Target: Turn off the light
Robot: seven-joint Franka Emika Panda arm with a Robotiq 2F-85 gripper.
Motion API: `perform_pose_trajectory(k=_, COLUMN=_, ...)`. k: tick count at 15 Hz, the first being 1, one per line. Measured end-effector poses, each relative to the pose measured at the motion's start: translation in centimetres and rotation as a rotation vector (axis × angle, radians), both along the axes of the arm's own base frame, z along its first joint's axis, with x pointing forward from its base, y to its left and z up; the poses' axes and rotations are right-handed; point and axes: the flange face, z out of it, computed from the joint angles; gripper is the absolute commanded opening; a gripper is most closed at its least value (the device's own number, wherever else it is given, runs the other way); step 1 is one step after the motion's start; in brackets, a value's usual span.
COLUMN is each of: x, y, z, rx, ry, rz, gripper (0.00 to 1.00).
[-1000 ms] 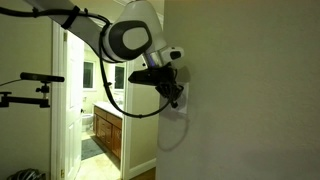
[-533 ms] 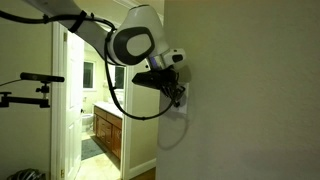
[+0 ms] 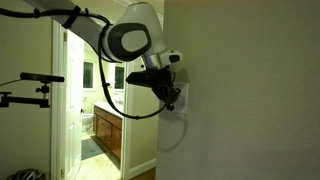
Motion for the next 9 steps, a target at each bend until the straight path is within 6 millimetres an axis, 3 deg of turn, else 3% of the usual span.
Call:
perform_pose_trajectory(k=8, x=-6.9, y=-1.0, z=-2.4, rx=0.010, ry=0.334, rz=0.032, gripper=0.95)
perform_pose_trajectory(k=9, x=-7.5, y=-1.2, z=-2.9, rx=0.009, ry=0.371, rz=0.033, gripper=0.98)
